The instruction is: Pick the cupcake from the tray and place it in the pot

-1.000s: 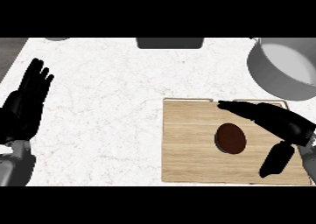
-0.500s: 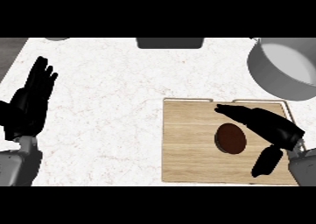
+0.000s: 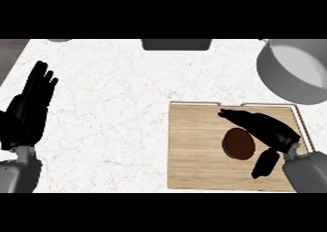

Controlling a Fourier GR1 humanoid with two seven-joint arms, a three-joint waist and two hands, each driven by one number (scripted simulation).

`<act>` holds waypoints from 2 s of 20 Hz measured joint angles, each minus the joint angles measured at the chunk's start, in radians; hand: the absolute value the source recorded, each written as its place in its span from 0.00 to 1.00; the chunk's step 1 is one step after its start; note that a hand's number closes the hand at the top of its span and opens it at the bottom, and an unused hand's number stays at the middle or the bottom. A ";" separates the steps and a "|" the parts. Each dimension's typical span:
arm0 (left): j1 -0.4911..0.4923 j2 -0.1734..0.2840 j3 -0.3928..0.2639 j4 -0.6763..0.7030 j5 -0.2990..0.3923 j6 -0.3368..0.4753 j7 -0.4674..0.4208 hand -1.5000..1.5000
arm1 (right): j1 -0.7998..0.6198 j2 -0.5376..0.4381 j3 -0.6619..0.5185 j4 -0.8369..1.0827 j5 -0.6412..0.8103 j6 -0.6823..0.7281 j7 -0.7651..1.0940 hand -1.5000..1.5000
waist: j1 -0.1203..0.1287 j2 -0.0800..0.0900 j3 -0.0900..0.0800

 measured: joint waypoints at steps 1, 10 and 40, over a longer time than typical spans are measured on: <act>-0.006 0.005 0.014 0.017 0.007 -0.013 -0.010 0.50 | -0.020 0.017 -0.004 0.023 0.011 0.002 0.006 0.00 | 0.001 0.000 0.000; -0.012 -0.006 0.036 0.016 -0.006 -0.032 0.000 0.50 | -0.016 0.021 0.022 0.071 0.131 -0.048 -0.169 1.00 | 0.000 -0.002 -0.003; 0.020 -0.028 0.083 -0.012 -0.032 -0.050 0.006 0.50 | 0.522 -0.255 -0.412 -0.330 -0.237 -0.221 -0.707 1.00 | -0.041 -0.007 -0.001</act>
